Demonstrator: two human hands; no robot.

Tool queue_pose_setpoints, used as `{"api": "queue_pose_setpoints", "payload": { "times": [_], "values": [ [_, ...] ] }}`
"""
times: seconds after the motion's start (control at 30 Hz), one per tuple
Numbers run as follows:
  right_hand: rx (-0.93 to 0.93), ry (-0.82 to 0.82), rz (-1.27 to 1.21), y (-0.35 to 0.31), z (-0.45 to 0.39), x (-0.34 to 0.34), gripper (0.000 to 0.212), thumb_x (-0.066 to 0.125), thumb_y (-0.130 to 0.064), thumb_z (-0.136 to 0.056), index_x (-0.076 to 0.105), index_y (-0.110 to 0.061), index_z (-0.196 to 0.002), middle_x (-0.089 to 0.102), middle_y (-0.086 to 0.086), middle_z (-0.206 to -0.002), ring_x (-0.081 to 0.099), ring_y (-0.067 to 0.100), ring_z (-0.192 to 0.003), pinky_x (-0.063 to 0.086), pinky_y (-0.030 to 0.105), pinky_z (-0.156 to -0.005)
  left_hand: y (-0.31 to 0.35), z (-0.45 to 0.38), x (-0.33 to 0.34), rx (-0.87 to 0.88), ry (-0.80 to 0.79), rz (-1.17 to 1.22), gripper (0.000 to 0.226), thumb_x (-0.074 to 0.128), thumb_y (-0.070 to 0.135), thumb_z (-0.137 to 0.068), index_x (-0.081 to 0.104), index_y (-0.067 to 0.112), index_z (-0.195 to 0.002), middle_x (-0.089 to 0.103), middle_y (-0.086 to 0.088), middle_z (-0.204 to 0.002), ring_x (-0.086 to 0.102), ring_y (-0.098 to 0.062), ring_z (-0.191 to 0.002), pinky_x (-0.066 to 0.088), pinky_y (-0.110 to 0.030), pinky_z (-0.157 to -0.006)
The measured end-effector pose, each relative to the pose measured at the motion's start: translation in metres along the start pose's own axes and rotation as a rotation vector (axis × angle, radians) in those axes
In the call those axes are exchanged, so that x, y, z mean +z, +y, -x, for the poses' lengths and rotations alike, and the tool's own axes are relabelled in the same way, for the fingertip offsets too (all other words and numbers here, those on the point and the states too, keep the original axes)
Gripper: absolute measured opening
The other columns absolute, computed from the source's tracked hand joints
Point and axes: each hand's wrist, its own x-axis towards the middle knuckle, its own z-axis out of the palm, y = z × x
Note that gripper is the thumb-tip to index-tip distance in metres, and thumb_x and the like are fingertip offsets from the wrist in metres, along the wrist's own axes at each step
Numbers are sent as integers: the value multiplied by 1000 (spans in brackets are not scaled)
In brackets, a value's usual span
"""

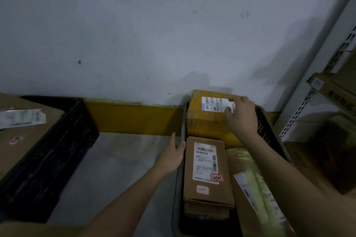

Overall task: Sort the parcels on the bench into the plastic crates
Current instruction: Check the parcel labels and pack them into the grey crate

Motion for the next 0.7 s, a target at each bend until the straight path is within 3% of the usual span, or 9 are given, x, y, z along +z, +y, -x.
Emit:
{"api": "queue_pose_setpoints", "payload": {
  "times": [0.17, 0.27, 0.4, 0.53, 0.63, 0.7],
  "values": [
    [-64, -322, -232, -74, 49, 7, 28, 52, -25, -99, 63, -17, -124, 69, 3, -111, 66, 17, -89, 59, 43, -82, -38, 31, -63, 27, 90, -93, 63, 31, 52, -104, 17, 24, -158, 39, -8, -156, 42, -25, -139, 35, -36, -110],
    [-125, -425, -291, -122, 84, 20, 24, 53, -24, -99, 67, -16, -116, 69, 2, -104, 65, 18, -93, 57, 42, -85, -71, 60, -116, 37, 190, -146, 54, 34, 47, -104, 33, 22, -152, 48, -9, -148, 48, -26, -131, 38, -35, -104],
    [-141, -570, -399, -195, 149, 45, 16, 53, -25, -100, 66, -17, -106, 67, 2, -98, 65, 21, -89, 54, 38, -77, -130, 119, -182, 21, 287, -136, 45, 38, 44, -105, 45, 24, -145, 52, -2, -141, 52, -23, -124, 41, -33, -92],
    [-96, -741, -397, -251, 221, 87, 15, 51, -29, -102, 62, -20, -108, 66, 4, -105, 63, 20, -89, 53, 34, -72, -203, 183, -239, -36, 412, -126, 37, 41, 40, -104, 54, 24, -134, 59, 1, -125, 56, -16, -104, 46, -33, -83],
    [-87, -896, -328, -271, 268, 114, 28, 50, -32, -103, 58, -14, -123, 61, 7, -116, 61, 23, -96, 53, 39, -86, -256, 217, -267, -130, 521, -111, 34, 45, 35, -104, 55, 18, -132, 61, -3, -121, 57, -17, -98, 45, -32, -76],
    [-50, -955, -267, -271, 293, 128, 38, 51, -36, -102, 54, -13, -132, 57, 10, -128, 60, 25, -105, 51, 40, -93, -285, 233, -274, -218, 512, -72, 39, 47, 34, -103, 52, 14, -136, 59, -9, -127, 56, -22, -102, 43, -32, -77]
  ]
}}
